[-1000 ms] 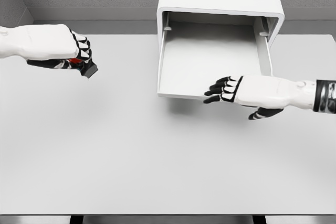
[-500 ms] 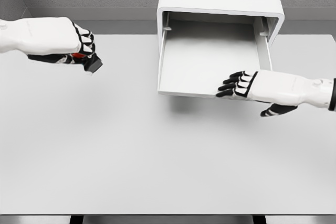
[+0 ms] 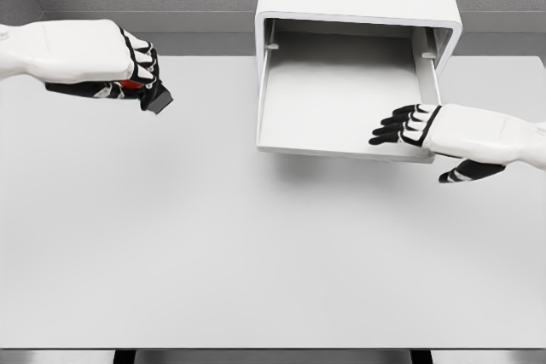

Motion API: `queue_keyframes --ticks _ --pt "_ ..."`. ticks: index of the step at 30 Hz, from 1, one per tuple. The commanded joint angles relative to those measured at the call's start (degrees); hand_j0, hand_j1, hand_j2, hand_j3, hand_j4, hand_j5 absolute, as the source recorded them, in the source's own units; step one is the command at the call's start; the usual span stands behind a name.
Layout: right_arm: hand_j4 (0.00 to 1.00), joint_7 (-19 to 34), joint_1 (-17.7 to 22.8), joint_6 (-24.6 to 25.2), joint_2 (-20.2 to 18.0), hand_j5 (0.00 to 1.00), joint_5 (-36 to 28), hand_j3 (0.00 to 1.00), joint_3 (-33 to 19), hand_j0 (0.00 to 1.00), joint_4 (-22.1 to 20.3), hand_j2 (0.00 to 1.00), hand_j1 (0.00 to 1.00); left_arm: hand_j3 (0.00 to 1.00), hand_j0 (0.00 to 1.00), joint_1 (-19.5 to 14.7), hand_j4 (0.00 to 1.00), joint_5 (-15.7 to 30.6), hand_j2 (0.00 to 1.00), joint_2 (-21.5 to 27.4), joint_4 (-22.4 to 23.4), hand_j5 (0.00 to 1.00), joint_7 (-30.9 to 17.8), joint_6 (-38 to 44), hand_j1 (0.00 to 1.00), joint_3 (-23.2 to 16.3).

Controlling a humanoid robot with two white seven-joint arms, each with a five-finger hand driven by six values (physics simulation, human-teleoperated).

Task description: Slide open multi-storey tabletop storage cabinets and put open load switch and slide close multi-storey tabletop storage cabinets

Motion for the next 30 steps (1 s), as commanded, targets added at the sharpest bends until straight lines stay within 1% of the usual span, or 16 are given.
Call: queue_keyframes --ticks 1,6,9,10,11,14,16,17,19,20,22,24,25,26,27,30 --pt "1.0 -0.03 0.0 0.16 -0.11 1.0 -0.47 1.0 -0.34 1.0 -0.01 1.0 1.0 0.35 0.35 -0.09 0.35 0.65 0.35 0.05 -0.15 0.35 -0.04 0.17 0.35 0.06" --pt "1.0 -0.03 1.23 0.16 -0.19 1.0 -1.34 1.0 -3.5 1.0 -0.01 1.0 1.0 0.35 0.35 -0.62 0.35 0.82 0.35 -0.04 -0.94 0.35 0.05 0.17 0.35 0.06" --pt "1.0 -0.03 1.23 0.16 -0.28 1.0 -2.57 1.0 -3.59 1.0 -0.01 1.0 1.0 0.35 0.35 -1.32 0.35 0.82 0.35 -0.21 -2.17 0.35 0.05 0.17 0.35 0.06" --pt "1.0 -0.03 1.32 0.16 -1.51 1.0 -3.1 1.0 -4.11 1.0 -0.01 1.0 1.0 0.35 0.35 -1.41 0.35 1.26 0.35 -0.3 -2.26 0.35 0.05 0.17 0.35 -0.02" --pt "1.0 -0.03 1.41 0.16 -1.69 1.0 -3.45 1.0 -4.91 1.0 -0.01 1.0 1.0 0.35 0.35 -2.02 0.35 1.35 0.35 -0.48 -2.35 0.35 0.05 0.17 0.35 -0.02" --pt "1.0 -0.03 1.49 0.16 -1.78 1.0 -4.33 1.0 -5.26 1.0 -0.01 1.0 1.0 0.35 0.35 -2.81 0.35 1.35 0.35 -2.41 -2.35 0.35 0.05 0.17 0.35 -0.02" --pt "1.0 -0.03 1.58 0.16 -1.86 1.0 -4.95 1.0 -6.4 1.0 -0.01 1.0 1.0 0.35 0.35 -3.16 0.35 1.35 0.35 -3.29 -2.35 0.35 0.05 0.17 0.35 -0.02" --pt "1.0 -0.03 1.76 0.16 -2.83 1.0 -5.21 1.0 -6.66 1.0 -0.01 1.0 1.0 0.35 0.35 -3.34 0.35 1.35 0.35 -3.64 -2.35 0.35 0.05 0.17 0.35 -0.02" --pt "1.0 -0.03 3.86 0.16 -3.09 1.0 -6.0 1.0 -10.35 1.0 -0.01 1.0 1.0 0.35 0.35 -4.04 0.35 1.61 0.35 -4.08 -2.35 0.35 0.05 0.17 0.35 -0.02" --pt "1.0 -0.03 5.1 0.16 -3.18 1.0 -6.53 1.0 -12.2 1.0 -0.01 1.0 1.0 0.35 0.35 -4.22 0.35 1.61 0.35 -5.04 -2.35 0.35 0.05 0.17 0.35 -0.02" --pt "1.0 -0.03 6.33 0.16 -3.71 1.0 -6.79 1.0 -14.22 1.0 -0.01 1.0 1.0 0.35 0.35 -5.97 0.35 2.58 0.35 -6.19 -2.35 0.35 0.05 0.17 0.35 -0.02" --pt "1.0 -0.03 7.2 0.16 -4.15 1.0 -7.14 1.0 -16.51 1.0 -0.01 1.0 1.0 0.35 0.35 -6.5 0.35 3.37 0.35 -6.8 -4.28 0.35 0.05 0.17 0.35 -0.02" --pt "1.0 -0.03 8.0 0.16 -4.24 1.0 -7.23 1.0 -18.0 1.0 -0.01 1.0 1.0 0.35 0.35 -7.21 0.35 4.16 0.35 -7.33 -4.28 0.35 0.05 0.17 0.35 -0.02" --pt "1.0 -0.03 9.75 0.16 -4.41 1.0 -7.32 1.0 -20.02 1.0 -0.01 1.0 1.0 0.35 0.35 -7.91 0.35 4.51 0.35 -7.68 -4.28 0.35 0.14 0.17 0.35 -0.02" --pt "1.0 -0.03 12.56 0.16 -4.41 1.0 -7.76 1.0 -22.75 1.0 -0.01 1.0 1.0 0.35 0.35 -8.09 0.35 4.87 0.35 -8.12 -4.28 0.35 0.14 0.17 0.35 -0.02" --pt "1.0 -0.03 19.33 0.16 -5.38 1.0 -8.11 1.0 -30.83 1.0 0.08 1.0 1.0 0.35 0.35 -8.44 0.35 4.78 0.35 -11.46 -4.28 0.35 -0.04 0.17 0.35 -0.02"
